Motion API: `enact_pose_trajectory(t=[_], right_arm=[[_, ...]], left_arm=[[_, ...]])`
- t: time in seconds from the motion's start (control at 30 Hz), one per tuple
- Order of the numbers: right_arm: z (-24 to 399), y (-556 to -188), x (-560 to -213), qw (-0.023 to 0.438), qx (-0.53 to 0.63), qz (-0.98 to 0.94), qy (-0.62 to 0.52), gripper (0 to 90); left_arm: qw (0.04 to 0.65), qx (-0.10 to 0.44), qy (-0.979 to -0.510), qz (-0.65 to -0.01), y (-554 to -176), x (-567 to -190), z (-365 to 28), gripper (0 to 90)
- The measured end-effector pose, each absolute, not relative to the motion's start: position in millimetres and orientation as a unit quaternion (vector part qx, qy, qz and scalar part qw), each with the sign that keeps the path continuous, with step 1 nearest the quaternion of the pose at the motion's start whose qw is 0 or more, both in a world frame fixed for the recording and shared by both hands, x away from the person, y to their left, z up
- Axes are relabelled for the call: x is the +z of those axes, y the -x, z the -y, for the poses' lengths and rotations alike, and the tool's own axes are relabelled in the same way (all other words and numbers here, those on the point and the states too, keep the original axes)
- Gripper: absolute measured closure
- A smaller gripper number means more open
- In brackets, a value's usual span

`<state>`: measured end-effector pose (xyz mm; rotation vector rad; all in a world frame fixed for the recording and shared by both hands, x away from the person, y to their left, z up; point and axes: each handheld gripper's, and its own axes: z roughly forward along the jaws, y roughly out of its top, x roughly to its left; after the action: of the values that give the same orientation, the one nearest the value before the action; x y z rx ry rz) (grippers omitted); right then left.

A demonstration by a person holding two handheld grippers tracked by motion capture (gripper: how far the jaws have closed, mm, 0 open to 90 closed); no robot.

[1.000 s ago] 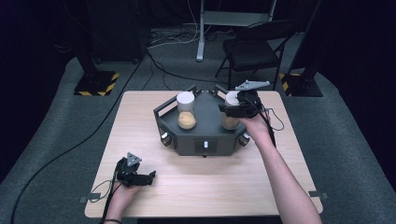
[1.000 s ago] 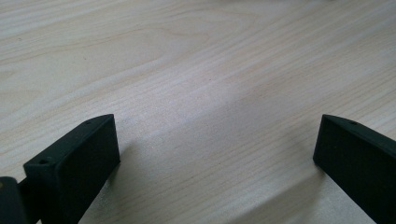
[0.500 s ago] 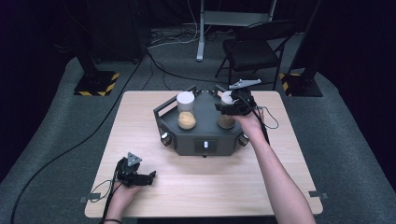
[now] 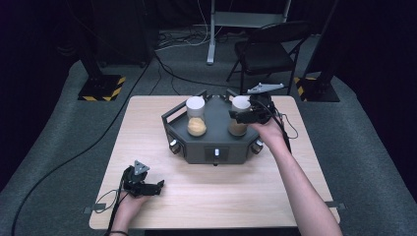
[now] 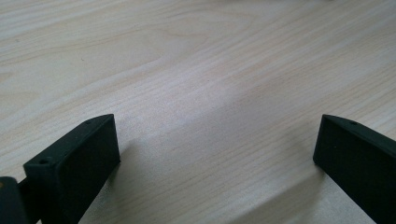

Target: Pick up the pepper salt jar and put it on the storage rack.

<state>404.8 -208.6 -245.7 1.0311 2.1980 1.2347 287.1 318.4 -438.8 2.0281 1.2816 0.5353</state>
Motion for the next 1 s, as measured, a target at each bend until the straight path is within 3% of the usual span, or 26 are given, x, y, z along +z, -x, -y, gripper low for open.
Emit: enact_pose_trajectory(t=[0.4, 0.73, 1.0], right_arm=[[249.0, -364.0, -262.7, 0.214, 0.473, -0.774, -0.363, 3.0], [273.1, -341.5, -282.0, 0.215, 0.469, -0.773, -0.368, 1.6], [295.1, -317.8, -316.9, 0.224, 0.473, -0.762, -0.382, 0.7]], left_arm=[[0.334, 0.205, -0.778, -0.49, -287.2, -438.5, -318.5, 0.0], [0.334, 0.206, -0.778, -0.491, -286.9, -438.5, -318.1, 0.0], [0.334, 0.206, -0.778, -0.491, -286.9, -438.6, -318.1, 0.0]])
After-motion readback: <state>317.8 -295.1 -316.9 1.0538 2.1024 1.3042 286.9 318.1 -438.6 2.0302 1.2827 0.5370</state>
